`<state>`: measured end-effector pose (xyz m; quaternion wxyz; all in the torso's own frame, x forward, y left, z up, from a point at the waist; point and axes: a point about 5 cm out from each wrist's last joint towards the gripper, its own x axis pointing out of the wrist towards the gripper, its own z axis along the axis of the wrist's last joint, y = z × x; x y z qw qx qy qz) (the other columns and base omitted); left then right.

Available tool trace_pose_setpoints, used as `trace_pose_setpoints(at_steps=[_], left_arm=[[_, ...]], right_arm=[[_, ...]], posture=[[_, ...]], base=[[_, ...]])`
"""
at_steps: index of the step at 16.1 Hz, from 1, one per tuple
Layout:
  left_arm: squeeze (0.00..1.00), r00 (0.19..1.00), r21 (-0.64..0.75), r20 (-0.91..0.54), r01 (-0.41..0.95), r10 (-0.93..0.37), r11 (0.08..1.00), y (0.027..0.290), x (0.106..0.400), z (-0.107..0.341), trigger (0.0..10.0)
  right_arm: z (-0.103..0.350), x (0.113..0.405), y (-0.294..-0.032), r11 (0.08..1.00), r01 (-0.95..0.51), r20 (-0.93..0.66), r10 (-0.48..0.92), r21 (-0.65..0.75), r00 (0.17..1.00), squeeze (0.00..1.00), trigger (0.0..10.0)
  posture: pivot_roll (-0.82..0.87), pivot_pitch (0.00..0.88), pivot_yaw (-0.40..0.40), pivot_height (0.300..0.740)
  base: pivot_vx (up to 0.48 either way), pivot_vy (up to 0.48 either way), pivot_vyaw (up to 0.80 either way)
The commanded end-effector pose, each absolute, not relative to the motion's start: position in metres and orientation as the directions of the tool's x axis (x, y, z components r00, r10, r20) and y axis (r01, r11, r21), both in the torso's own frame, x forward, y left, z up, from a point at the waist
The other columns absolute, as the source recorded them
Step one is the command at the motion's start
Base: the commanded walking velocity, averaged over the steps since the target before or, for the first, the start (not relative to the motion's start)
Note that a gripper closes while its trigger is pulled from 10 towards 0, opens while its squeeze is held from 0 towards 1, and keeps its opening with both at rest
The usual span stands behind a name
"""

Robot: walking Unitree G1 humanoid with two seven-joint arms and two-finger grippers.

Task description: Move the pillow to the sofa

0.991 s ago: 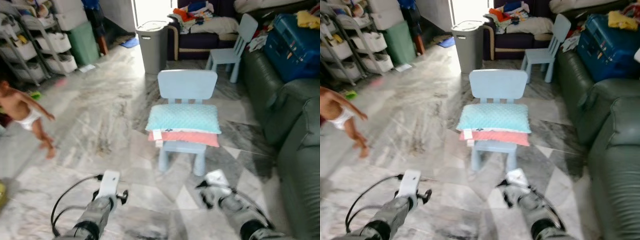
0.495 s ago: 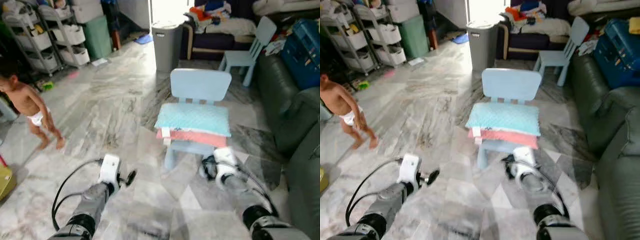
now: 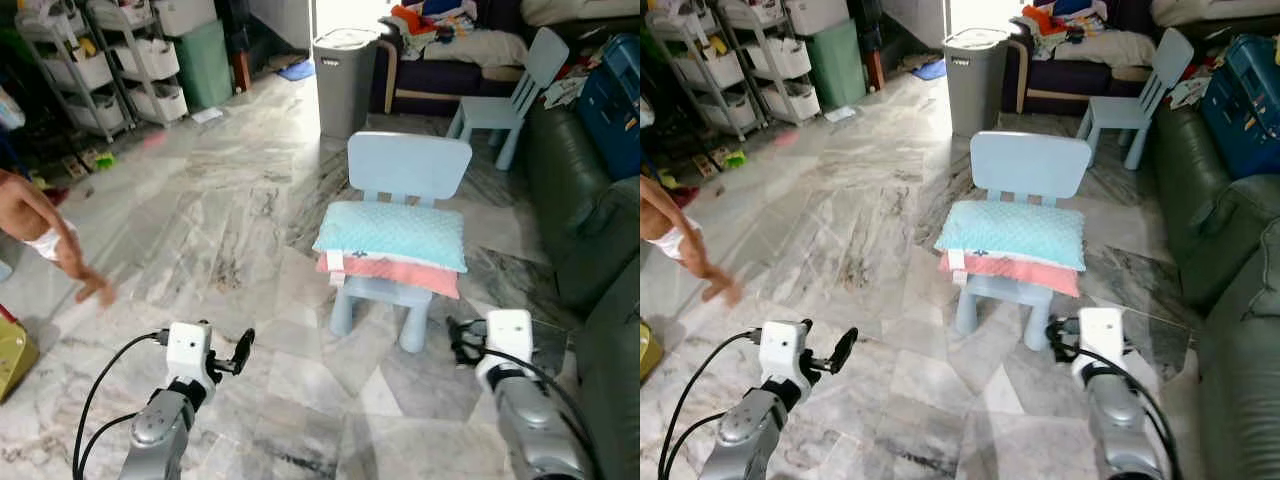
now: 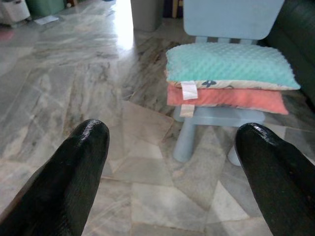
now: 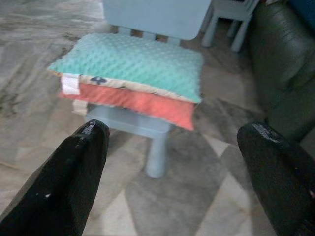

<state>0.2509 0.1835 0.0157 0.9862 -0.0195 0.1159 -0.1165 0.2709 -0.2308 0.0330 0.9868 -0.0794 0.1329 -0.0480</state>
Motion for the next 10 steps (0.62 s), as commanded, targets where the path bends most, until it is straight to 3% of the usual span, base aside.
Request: trace_pose_setpoints(at_steps=[1, 3, 8, 10], left_arm=[[0.00, 0.949, -0.074, -0.233, 0.203, -0.215, 0.976, 0.188, 0.253, 0.019, 10.0], [0.00, 0.949, -0.174, -0.205, 0.204, -0.238, 0.963, 0.184, 0.256, 0.027, 10.0], [0.00, 0.959, -0.234, -0.181, 0.173, -0.217, 0.957, 0.183, 0.267, 0.039, 10.0], [0.00, 0.959, -0.262, -0.171, 0.175, -0.224, 0.949, 0.181, 0.269, 0.041, 10.0]], right_arm=[[0.035, 0.270, -0.234, 0.978, 0.079, -0.270, -0.130, -0.193, 0.954, 0.00, 10.0], [0.040, 0.272, -0.229, 0.994, 0.042, -0.285, -0.069, -0.101, 0.956, 0.00, 10.0], [0.056, 0.279, -0.209, 0.999, -0.012, -0.238, 0.003, -0.036, 0.971, 0.00, 10.0], [0.056, 0.280, -0.203, 0.999, -0.042, -0.232, 0.035, -0.027, 0.972, 0.00, 10.0]], posture=[[-0.01, 0.000, 0.027, 0.740], [-0.02, 0.000, 0.028, 0.740], [-0.03, 0.000, 0.030, 0.740], [-0.02, 0.000, 0.025, 0.740]], base=[[0.000, 0.000, 0.00], [0.000, 0.000, 0.00], [0.000, 0.000, 0.00], [0.330, 0.000, 0.00]])
